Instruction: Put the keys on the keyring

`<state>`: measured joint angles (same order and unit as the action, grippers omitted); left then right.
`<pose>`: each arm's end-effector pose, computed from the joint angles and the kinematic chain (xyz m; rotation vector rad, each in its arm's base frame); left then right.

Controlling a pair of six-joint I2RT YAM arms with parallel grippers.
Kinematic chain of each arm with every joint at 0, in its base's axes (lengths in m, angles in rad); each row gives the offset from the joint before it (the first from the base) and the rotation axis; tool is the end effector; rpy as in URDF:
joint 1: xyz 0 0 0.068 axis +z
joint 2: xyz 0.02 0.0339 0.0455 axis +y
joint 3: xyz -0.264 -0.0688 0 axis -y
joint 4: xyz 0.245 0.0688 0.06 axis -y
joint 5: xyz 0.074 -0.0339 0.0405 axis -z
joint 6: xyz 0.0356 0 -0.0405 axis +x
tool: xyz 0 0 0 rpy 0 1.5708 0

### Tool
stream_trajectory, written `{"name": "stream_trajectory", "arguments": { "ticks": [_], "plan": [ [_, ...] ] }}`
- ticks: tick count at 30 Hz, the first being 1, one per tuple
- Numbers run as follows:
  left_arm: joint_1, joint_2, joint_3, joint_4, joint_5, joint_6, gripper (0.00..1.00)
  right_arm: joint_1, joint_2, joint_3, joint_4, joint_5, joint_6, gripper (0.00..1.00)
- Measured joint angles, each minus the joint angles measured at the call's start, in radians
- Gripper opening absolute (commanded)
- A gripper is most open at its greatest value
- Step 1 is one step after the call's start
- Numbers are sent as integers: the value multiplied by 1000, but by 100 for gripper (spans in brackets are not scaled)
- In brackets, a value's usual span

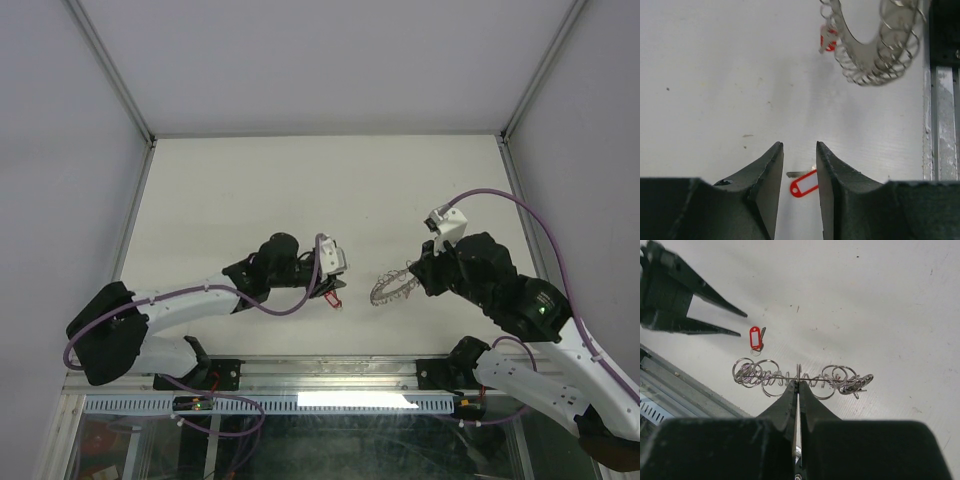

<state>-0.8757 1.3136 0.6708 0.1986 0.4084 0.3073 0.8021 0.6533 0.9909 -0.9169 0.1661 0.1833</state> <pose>0.1693 -0.2250 0.2241 1.3614 1.5474 -0.7681 0.0828 0.0771 0.3520 -0.5665 2.0921 0.3951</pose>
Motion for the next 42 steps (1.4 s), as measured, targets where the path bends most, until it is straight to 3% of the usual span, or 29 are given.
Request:
{"name": "stream_trajectory", "arguments": {
  "ticks": [7,14,28,31,42],
  "plan": [
    [-150,-14,-185,40,-119,89,26,0,-6,-8,6,-6,0,0],
    [-164,-68,-377,216,-183,251,24,0,-13,-8,6,-13,2,0],
    [-164,78,-303,319,-159,370,35,0,-13,-8,6,-14,3,0],
    [-164,80,-301,313,-143,382,49,0,-13,-8,7,-14,2,0],
    [-164,136,-241,224,-117,428,46,0,-13,-10,7,-15,3,0]
  ]
}}
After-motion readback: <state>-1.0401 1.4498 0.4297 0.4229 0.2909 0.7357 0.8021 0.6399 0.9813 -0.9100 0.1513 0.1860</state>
